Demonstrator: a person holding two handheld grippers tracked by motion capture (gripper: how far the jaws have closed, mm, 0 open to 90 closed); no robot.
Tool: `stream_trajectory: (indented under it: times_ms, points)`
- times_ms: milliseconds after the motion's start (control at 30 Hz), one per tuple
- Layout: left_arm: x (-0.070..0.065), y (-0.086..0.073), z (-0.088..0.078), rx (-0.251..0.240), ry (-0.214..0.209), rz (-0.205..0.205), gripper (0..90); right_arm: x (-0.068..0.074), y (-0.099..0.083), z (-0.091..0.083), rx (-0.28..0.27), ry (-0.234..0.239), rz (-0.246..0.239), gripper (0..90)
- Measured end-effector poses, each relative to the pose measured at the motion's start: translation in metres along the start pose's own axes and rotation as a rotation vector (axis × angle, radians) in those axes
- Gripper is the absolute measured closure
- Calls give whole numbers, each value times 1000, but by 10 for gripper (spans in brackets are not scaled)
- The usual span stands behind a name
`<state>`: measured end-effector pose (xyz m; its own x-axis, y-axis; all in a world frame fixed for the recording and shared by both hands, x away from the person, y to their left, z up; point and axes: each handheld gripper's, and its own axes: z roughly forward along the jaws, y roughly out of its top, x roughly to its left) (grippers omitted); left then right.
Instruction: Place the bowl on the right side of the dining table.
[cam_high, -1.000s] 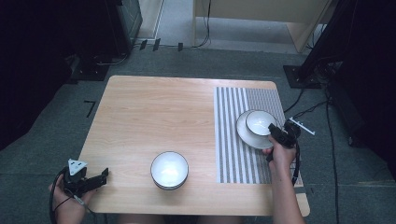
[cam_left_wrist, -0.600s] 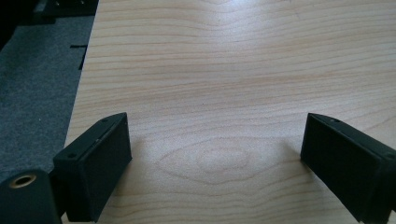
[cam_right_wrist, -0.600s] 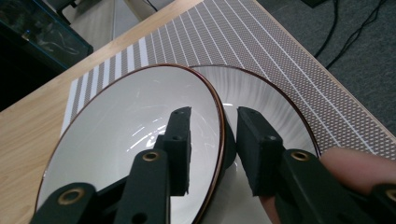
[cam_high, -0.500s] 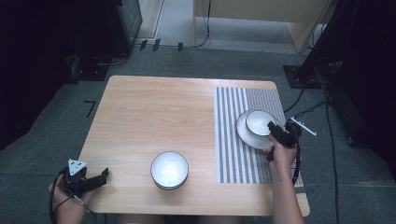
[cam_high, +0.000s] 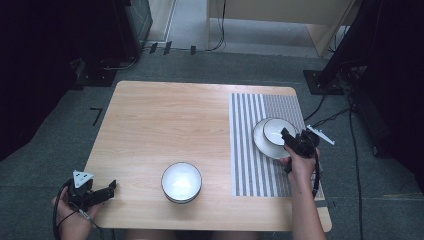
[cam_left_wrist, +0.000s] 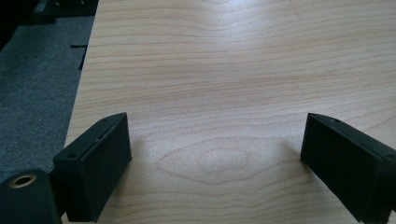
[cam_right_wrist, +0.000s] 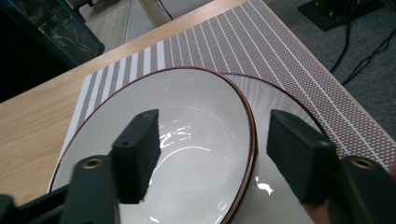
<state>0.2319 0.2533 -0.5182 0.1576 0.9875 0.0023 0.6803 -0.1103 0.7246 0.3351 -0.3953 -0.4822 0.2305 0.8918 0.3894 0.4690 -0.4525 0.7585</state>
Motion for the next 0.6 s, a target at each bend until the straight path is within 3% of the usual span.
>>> stream_trajectory:
  times_ms: [133, 600]
  points:
    - [0, 0, 0, 0, 0, 0, 81, 1, 0, 1, 19, 8, -36, 289]
    - [0, 0, 0, 0, 0, 0, 81, 4, 1, 0, 20, 17, -77, 137]
